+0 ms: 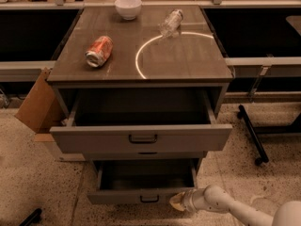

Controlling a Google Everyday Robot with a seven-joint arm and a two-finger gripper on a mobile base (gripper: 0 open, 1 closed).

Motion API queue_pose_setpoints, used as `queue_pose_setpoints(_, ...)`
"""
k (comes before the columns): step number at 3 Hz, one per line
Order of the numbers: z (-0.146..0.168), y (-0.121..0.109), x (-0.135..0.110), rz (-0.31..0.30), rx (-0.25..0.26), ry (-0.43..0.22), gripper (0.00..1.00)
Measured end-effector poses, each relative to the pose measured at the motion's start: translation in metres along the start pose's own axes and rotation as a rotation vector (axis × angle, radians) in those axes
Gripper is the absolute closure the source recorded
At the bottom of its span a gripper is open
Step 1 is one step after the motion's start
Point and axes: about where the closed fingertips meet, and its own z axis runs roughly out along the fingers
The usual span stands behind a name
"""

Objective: Close bottom drawer

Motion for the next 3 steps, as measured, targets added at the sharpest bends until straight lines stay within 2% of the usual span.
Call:
queue_pose_setpoints(1, 0.006, -0.029, -0.013, -0.028, 0.024, -0.076, 1.0)
queue_pose_setpoints(3, 0.009, -0.059, -0.038, -0.06, 0.05, -0.145, 1.0)
